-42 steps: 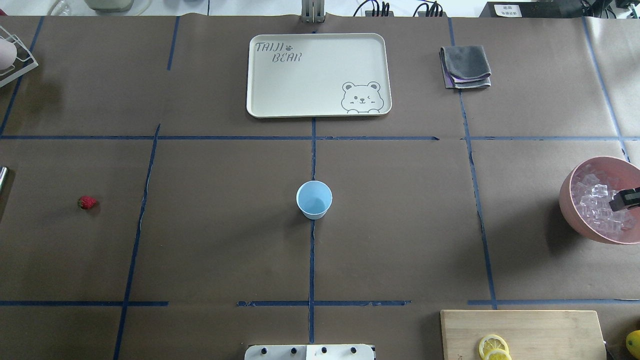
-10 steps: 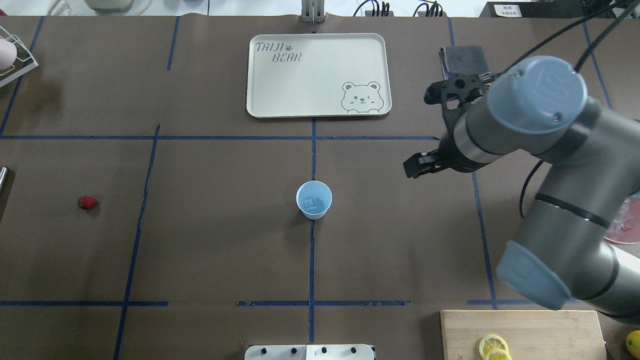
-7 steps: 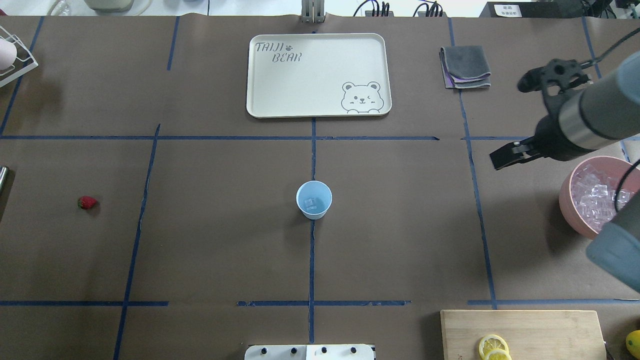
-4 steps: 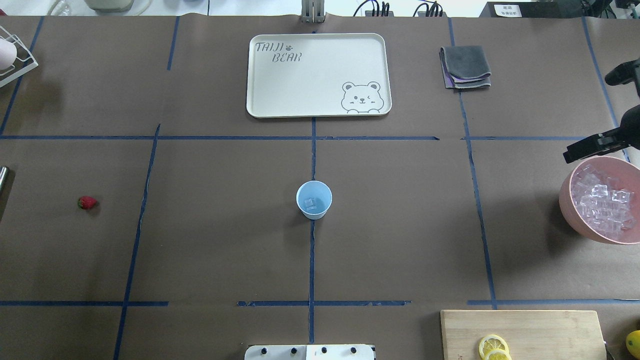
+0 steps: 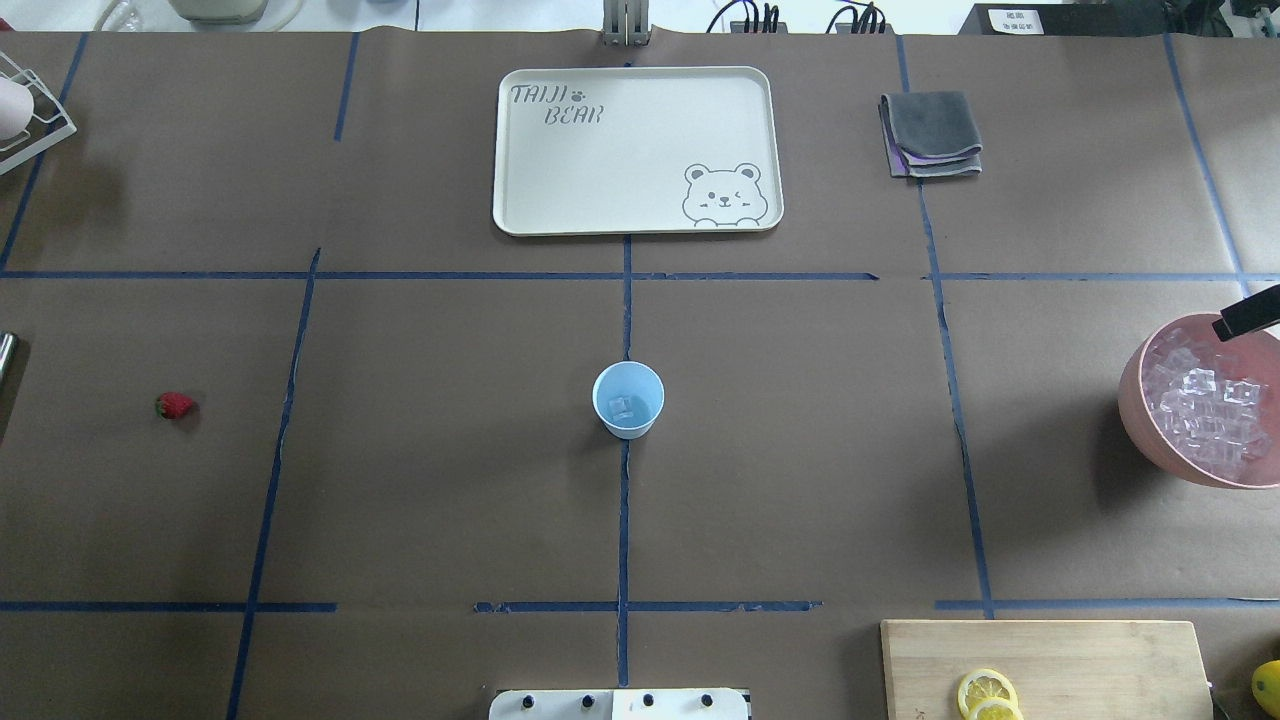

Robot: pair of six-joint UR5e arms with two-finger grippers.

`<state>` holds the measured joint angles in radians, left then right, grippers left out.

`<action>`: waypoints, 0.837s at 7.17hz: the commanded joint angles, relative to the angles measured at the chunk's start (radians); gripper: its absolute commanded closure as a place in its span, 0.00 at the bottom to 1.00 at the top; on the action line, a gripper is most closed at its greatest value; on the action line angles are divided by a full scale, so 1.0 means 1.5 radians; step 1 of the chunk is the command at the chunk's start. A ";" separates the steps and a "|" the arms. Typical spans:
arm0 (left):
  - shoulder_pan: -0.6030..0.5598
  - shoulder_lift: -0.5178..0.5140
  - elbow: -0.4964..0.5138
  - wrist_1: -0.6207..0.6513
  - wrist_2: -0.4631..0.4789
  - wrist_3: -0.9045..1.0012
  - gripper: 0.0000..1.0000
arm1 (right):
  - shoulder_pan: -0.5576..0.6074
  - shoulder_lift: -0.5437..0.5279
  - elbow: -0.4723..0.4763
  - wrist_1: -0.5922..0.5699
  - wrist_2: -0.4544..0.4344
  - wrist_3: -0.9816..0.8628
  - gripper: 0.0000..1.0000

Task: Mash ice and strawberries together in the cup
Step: 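Lower the right gripper into the bowl and grasp another ice cube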

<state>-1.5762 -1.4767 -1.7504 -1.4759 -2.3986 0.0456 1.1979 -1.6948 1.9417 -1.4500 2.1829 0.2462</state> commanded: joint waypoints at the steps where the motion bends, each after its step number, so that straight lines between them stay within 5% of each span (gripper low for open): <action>1: 0.000 0.005 -0.024 0.002 0.000 -0.026 0.00 | 0.005 -0.003 -0.029 0.000 0.004 -0.083 0.02; 6: 0.001 0.005 -0.026 0.002 0.000 -0.029 0.00 | -0.007 -0.002 -0.057 -0.001 0.034 -0.131 0.12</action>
<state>-1.5756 -1.4688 -1.7891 -1.4726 -2.3992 0.0016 1.1981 -1.6982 1.8590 -1.4506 2.2162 0.0658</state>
